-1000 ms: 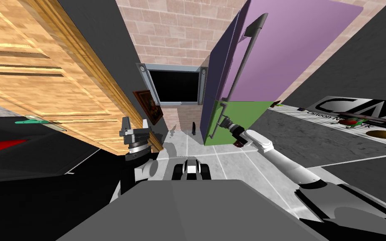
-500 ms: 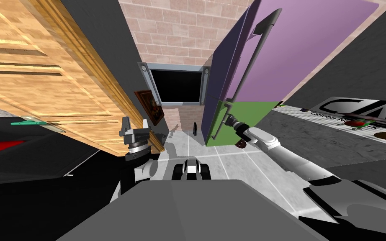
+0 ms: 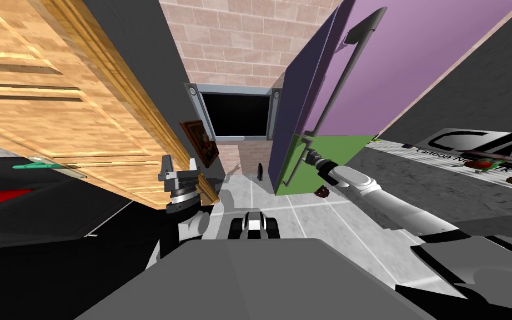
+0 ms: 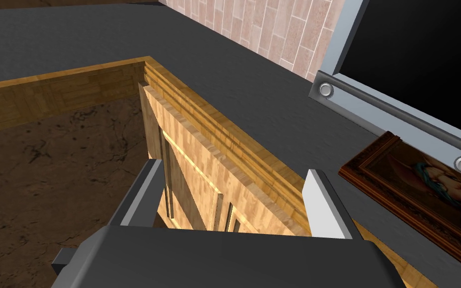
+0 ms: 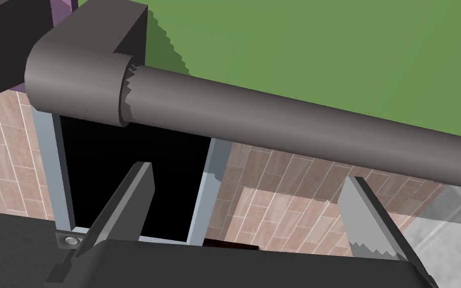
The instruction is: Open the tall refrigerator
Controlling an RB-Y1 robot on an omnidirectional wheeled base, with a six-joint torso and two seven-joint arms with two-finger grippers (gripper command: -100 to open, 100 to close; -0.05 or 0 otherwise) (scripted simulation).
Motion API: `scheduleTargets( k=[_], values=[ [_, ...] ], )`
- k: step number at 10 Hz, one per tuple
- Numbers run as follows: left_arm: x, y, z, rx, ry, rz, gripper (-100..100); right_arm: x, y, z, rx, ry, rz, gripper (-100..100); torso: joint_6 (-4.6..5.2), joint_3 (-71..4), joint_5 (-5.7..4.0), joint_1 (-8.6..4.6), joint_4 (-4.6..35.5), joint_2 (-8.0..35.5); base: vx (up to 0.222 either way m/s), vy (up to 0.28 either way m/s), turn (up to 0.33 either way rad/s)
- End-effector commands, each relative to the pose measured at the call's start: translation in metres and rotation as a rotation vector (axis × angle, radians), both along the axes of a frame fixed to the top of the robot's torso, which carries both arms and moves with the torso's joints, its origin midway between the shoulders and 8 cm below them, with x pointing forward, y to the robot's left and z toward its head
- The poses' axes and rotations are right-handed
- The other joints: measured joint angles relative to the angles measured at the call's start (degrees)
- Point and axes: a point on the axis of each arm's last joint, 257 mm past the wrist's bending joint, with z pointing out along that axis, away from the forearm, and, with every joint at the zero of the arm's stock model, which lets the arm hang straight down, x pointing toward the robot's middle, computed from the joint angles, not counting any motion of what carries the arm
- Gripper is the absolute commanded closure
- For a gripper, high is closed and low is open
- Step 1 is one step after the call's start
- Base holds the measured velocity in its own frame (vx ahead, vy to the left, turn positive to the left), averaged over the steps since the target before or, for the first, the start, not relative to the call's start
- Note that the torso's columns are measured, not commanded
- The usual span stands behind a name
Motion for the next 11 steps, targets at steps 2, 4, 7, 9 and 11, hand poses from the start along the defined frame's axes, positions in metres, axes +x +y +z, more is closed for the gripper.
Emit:
scheduleTargets(
  k=[2, 4, 7, 9, 11],
  values=[
    [0.000, 0.000, 0.000, 0.000, 0.000, 0.000, 0, 0.004, -0.053, 0.034, -0.232, -0.045, -0.090, -100, -0.07, -0.10, 0.12, -0.19, 0.17, -0.14, 0.030, 0.112, -0.012],
    [0.000, 0.000, 0.000, 0.000, 0.000, 0.000, 0, 0.004, -0.063, 0.042, -0.280, -0.054, -0.107, -100, -0.14, -0.19, 0.16, -0.36, 0.24, -0.26, 0.013, 0.068, -0.009],
    [0.000, 0.000, 0.000, 0.000, 0.000, 0.000, 0, 0.004, -0.071, 0.049, -0.320, -0.062, -0.122, -100, -0.14, -0.28, 0.18, -0.45, 0.24, -0.40, 0.001, 0.009, 0.003],
    [0.000, 0.000, 0.000, 0.000, 0.000, 0.000, 0, 0.004, -0.081, 0.058, -0.372, -0.072, -0.140, -100, -0.08, -0.28, 0.06, -0.26, 0.03, -0.41, 0.032, 0.016, -0.005],
    [0.000, 0.000, 0.000, 0.000, 0.000, 0.000, 0, 0.002, -0.094, 0.046, -0.352, -0.045, -0.163, -100, -0.18, -0.22, 0.01, -0.19, -0.03, -0.28, -0.039, 0.003, 0.095]
  ],
)
